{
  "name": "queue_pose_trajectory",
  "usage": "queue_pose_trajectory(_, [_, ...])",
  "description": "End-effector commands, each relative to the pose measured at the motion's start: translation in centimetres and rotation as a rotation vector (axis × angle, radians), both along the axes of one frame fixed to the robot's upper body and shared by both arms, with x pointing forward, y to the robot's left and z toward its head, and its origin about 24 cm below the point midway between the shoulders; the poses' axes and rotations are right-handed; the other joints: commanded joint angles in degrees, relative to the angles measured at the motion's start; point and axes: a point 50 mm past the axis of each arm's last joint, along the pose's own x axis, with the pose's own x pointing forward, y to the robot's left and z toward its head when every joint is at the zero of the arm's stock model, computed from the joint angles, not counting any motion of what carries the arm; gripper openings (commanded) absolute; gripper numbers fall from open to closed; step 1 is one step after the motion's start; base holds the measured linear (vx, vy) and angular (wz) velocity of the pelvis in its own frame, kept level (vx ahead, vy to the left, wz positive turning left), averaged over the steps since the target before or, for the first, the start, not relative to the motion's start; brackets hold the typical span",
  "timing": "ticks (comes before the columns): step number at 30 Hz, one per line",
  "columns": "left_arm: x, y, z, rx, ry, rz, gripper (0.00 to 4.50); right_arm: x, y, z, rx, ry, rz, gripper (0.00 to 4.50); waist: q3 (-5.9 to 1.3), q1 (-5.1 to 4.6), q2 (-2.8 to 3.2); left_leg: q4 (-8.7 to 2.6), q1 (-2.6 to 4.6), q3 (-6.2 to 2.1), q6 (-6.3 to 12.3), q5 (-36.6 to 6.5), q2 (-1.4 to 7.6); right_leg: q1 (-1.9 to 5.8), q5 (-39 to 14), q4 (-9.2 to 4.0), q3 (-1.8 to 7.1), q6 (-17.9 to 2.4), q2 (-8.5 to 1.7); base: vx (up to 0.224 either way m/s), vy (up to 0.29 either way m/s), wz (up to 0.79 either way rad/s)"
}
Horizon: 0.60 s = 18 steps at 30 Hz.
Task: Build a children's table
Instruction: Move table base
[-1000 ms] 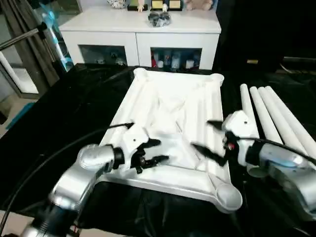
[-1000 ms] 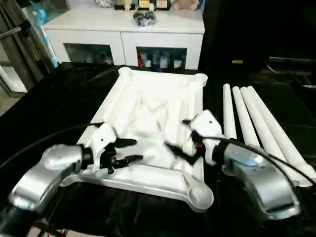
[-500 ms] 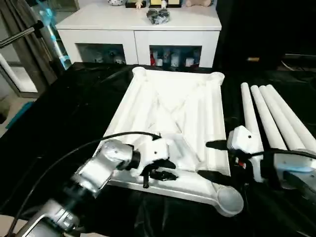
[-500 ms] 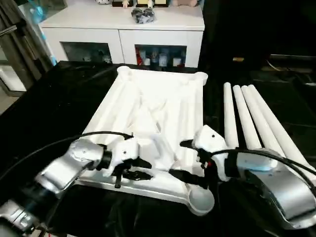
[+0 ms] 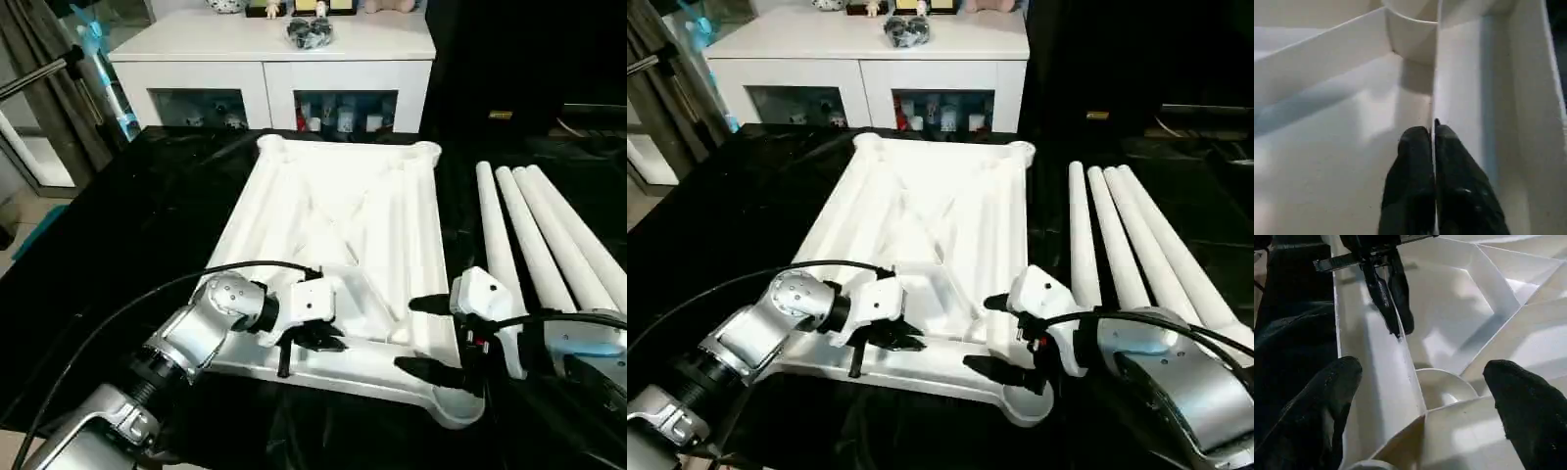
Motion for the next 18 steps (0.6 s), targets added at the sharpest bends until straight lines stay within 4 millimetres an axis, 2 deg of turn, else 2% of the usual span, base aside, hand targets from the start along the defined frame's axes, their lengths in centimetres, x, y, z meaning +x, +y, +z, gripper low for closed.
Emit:
queue_pose_trajectory(1, [0.6,0.7,0.5,0.031,-0.08,0.039,0.03,-0.3,0.6,0.3,0.005,-0.011,0.022,4.5,-2.82,0.26,-0.91,-5.18,0.72,-2.43,6.02,-10.22,5.79,1.84,2.98,-4.04,1.97,-17.19,-4.87,0.0,0.0,0.0])
queue_pose_trajectory(5, [1.3,0.2,2.7,-0.033,-0.224,0.073,0.03,-0.4,0.9,0.1,0.015,-0.008,0.02,4.5,-2.74,0.33,-0.94,-5.17,0.82,-2.39,6.18,-10.57,5.88,1.78,1.95,-4.09,1.93,-17.35,-4.84,0.0,0.0,0.0])
queue_pose_trajectory(6, [1.3,0.2,2.7,-0.033,-0.224,0.073,0.03,-0.4,0.9,0.1,0.015,-0.008,0.02,4.5,-2.72,0.34,-1.17,-5.22,0.79,-2.39,6.23,-10.48,5.93,1.8,1.75,-4.11,1.93,-17.35,-4.86,0.0,0.0,0.0])
queue_pose_trajectory(7, [1.3,0.2,4.0,-0.036,-0.317,0.055,0.03,-0.5,1.0,0.0,0.02,-0.005,0.019,4.5,-2.65,0.42,-1.04,-5.38,0.71,-2.53,5.99,-10.72,6.09,1.84,0.91,-4.11,1.93,-17.16,-4.91,0.0,0.0,0.0])
queue_pose_trajectory(8, [1.3,0.2,4.5,-0.035,-0.348,0.054,0.03,-0.5,1.0,-0.1,0.022,-0.005,0.018,4.5,-2.66,0.44,-1.03,-5.37,0.68,-2.56,5.97,-10.53,6.07,1.86,1.03,-4.03,1.92,-17.07,-4.88,0.0,0.0,0.0])
queue_pose_trajectory(13, [1.3,0.8,5.9,0.009,-0.493,0.036,0.03,-0.5,1.4,-0.3,0.035,-0.002,0.021,4.5,-2.99,0.78,-1.0,-4.79,0.57,-2.35,7.21,-6.15,5.81,1.72,6.59,-3.45,1.81,-17.33,-4.76,0.0,0.0,0.0])
queue_pose_trajectory(16, [1.3,1.4,6.5,0.078,-0.591,0.017,0.03,-0.7,1.7,-0.5,0.041,0.001,0.024,4.5,-3.68,1.09,-1.0,-3.87,0.18,-2.25,9.42,-0.3,5.63,1.54,14.43,-2.52,1.65,-16.93,-4.65,0.0,0.0,0.0])
queue_pose_trajectory(18, [1.3,1.9,6.6,0.111,-0.622,0.02,0.03,-0.8,1.8,-0.7,0.043,0.003,0.025,4.5,-3.49,1.3,-0.8,-3.87,0.07,-2.27,10.13,-0.17,5.6,1.32,14.78,-2.45,1.44,-16.95,-4.62,0.0,0.0,0.0])
